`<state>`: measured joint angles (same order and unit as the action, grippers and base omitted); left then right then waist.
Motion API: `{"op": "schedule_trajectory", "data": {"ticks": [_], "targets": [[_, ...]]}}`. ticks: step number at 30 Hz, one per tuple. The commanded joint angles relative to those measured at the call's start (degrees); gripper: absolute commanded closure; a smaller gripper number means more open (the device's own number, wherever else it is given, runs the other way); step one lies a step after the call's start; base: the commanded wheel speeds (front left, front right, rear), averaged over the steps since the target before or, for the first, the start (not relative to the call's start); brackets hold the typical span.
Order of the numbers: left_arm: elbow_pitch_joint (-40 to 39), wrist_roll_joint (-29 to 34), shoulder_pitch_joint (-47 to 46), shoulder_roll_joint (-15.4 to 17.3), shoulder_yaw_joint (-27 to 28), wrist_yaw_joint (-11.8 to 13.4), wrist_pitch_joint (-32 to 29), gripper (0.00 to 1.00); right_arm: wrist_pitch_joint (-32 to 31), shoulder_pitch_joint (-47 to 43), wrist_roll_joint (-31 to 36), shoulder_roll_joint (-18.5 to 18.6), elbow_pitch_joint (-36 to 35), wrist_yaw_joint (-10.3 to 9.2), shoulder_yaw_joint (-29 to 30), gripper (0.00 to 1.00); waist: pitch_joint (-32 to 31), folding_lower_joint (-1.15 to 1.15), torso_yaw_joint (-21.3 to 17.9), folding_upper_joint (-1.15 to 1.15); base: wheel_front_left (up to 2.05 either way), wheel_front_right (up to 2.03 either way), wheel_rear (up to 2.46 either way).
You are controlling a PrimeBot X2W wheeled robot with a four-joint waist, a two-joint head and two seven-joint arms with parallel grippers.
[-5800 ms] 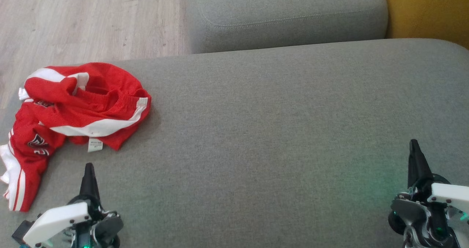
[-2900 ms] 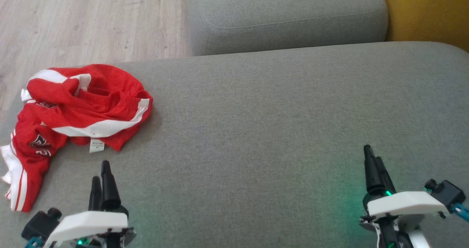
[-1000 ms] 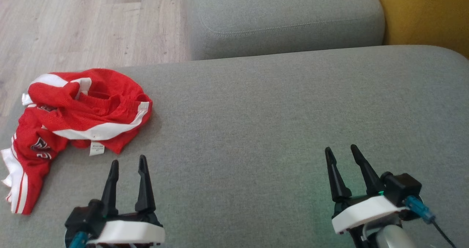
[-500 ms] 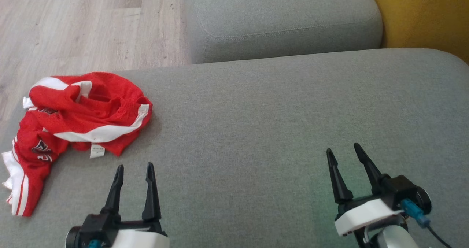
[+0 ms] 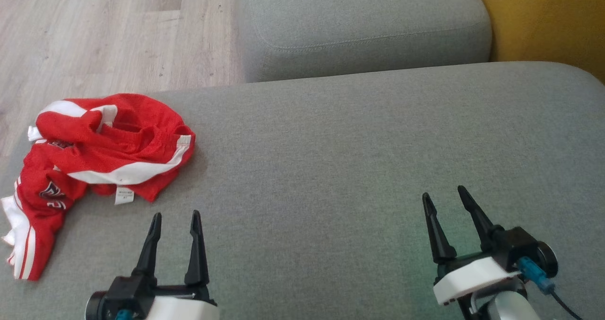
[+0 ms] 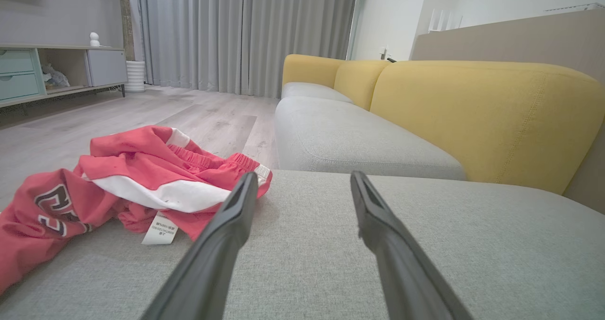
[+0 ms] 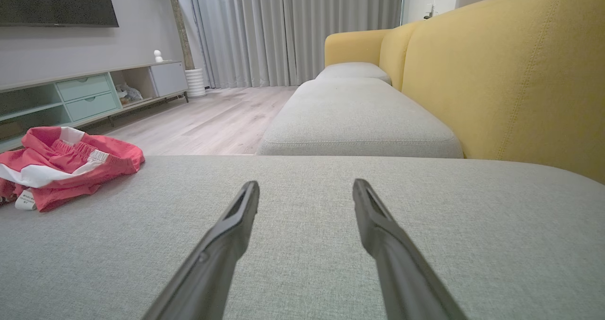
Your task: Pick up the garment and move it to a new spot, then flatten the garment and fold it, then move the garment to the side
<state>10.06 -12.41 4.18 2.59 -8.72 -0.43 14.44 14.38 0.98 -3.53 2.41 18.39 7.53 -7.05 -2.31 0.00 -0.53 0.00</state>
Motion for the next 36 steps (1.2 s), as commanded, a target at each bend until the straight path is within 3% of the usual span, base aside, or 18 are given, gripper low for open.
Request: {"op": "schedule_trajectory", "data": {"ticks": [1, 11, 28, 36], "targets": [[-1.6, 0.5, -2.3, 0.3, 1.7, 0.4, 0.6, 0.00, 0.6, 2.8, -0.2, 0.5, -1.5, -0.04, -1.2, 0.00, 0.0, 0.00, 0.0, 0.00, 0.00, 0.00, 0.00], [0.0, 1.4, -3.2, 0.3, 1.4, 1.1, 0.6, 0.00, 0.6, 2.6, -0.2, 0.5, -1.6, -0.04, -0.8, 0.00, 0.6, 0.00, 2.5, 0.00, 0.00, 0.00, 0.00], [-0.7, 1.2, -2.4, 0.3, 4.6, 2.5, 0.6, 0.00, 0.6, 3.1, -1.2, 0.5, -1.6, -0.04, -4.1, 0.00, 1.1, 0.00, 19.0, 0.00, 0.00, 0.00, 0.00], [-1.5, 2.3, -1.7, 0.3, 6.3, 2.6, 0.6, 0.00, 0.6, 3.4, -1.9, 0.5, -1.7, -0.04, -5.2, 0.00, 1.7, 0.00, 23.2, 0.00, 0.00, 0.00, 0.00]]}}
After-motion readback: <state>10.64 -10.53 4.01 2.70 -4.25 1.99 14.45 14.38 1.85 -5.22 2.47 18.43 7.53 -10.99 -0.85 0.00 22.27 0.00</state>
